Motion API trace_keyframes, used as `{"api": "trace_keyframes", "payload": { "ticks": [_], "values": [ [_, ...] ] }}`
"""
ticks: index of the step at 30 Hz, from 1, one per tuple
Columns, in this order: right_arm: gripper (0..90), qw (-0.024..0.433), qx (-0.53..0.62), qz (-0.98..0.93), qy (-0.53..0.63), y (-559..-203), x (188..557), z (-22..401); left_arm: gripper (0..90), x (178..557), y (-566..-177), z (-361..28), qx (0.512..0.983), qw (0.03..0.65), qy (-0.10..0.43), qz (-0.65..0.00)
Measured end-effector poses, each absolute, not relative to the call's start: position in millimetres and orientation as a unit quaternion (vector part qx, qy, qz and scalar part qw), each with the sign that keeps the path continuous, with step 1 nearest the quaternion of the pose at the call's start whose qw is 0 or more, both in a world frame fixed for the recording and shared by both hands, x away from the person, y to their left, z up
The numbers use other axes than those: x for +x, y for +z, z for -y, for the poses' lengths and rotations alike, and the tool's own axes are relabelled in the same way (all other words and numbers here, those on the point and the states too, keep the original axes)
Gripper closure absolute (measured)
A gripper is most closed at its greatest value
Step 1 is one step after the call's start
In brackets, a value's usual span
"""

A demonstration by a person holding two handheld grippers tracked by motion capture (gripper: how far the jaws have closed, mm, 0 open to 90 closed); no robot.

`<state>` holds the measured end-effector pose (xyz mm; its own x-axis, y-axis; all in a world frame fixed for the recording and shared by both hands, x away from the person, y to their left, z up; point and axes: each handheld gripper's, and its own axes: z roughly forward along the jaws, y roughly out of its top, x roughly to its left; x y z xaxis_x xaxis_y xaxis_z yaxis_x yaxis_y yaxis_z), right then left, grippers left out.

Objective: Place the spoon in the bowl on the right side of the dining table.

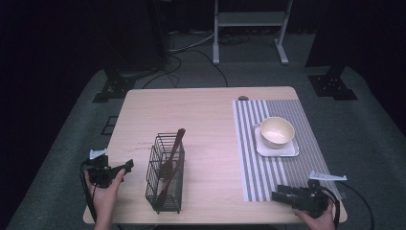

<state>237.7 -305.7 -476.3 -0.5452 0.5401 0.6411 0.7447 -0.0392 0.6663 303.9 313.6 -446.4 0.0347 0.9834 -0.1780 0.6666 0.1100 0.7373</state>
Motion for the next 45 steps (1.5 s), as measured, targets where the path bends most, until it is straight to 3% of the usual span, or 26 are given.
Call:
{"api": "trace_keyframes", "payload": {
  "ticks": [45],
  "values": [
    [25.7, 0.117, -0.413, 0.724, -0.540, -424.2, 275.2, 242.8, 0.2, 301.1, -446.0, -310.5, 0.635, 0.348, 0.222, -0.653]
  ]
}}
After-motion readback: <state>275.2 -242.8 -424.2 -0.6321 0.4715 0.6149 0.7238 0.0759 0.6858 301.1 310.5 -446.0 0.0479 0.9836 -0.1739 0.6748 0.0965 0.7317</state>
